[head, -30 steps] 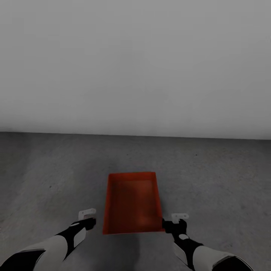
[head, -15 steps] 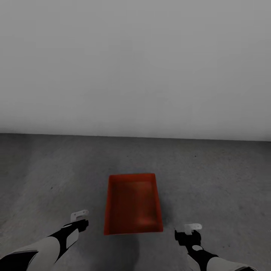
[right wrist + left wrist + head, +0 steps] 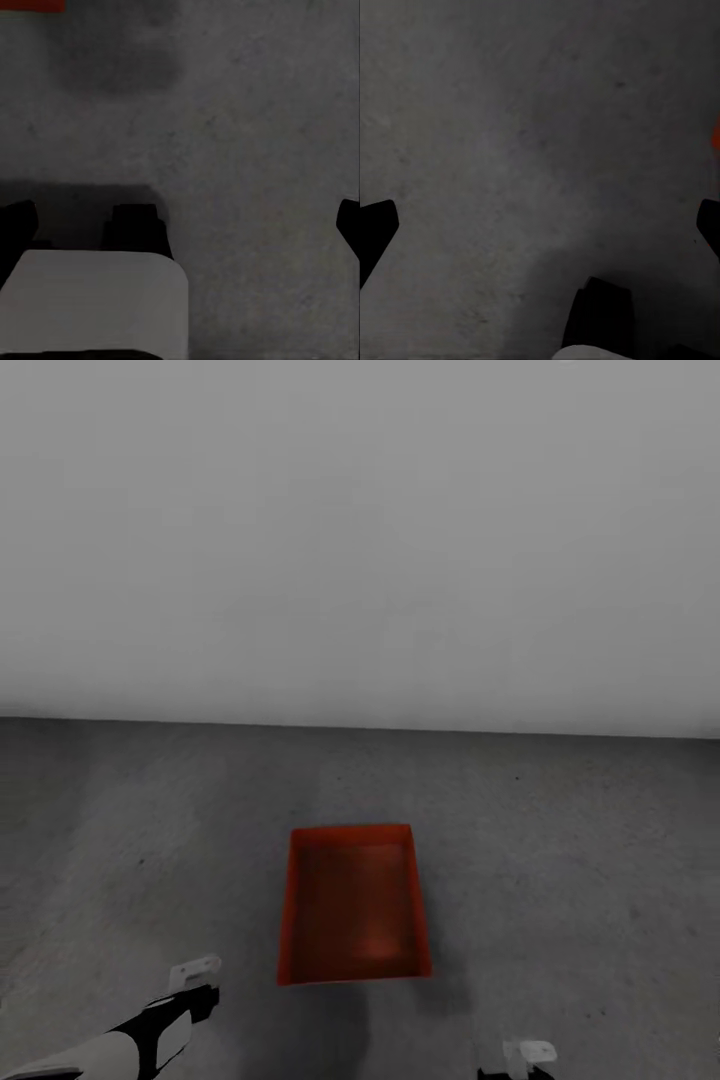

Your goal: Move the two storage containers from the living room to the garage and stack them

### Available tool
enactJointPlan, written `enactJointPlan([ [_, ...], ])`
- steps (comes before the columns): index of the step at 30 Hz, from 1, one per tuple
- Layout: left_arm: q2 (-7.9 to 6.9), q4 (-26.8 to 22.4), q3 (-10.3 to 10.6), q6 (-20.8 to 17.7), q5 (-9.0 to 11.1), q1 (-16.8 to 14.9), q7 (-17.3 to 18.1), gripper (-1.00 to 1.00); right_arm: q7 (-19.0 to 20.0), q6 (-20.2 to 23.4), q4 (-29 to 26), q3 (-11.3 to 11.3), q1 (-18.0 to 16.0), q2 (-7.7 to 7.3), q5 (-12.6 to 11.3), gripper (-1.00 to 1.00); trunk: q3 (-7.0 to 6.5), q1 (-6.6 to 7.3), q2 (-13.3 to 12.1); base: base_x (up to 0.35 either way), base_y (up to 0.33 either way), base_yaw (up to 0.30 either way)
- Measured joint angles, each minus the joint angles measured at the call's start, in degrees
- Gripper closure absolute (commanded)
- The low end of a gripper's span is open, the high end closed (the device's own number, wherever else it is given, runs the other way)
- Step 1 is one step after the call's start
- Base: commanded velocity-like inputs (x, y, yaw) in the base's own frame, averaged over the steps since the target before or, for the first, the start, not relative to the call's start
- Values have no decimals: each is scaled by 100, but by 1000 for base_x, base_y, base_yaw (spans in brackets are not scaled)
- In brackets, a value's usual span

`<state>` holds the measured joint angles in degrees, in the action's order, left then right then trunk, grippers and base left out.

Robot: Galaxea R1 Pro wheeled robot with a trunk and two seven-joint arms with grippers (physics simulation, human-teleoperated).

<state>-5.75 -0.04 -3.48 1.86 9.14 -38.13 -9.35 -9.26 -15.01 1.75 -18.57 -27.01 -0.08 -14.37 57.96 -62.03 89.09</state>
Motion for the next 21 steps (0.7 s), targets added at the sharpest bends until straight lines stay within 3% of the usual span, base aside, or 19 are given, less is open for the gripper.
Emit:
enactJointPlan([
  [6,3,0,0,-6,0,261,6,-100,-2,518,0,0,139,26,-1,-100,-108,132,-241,0,0,0],
  [21,3,0,1,-16,0,483,2,-100,-7,627,0,7,334,53,-8,-100,-377,461,-842,0,0,0],
])
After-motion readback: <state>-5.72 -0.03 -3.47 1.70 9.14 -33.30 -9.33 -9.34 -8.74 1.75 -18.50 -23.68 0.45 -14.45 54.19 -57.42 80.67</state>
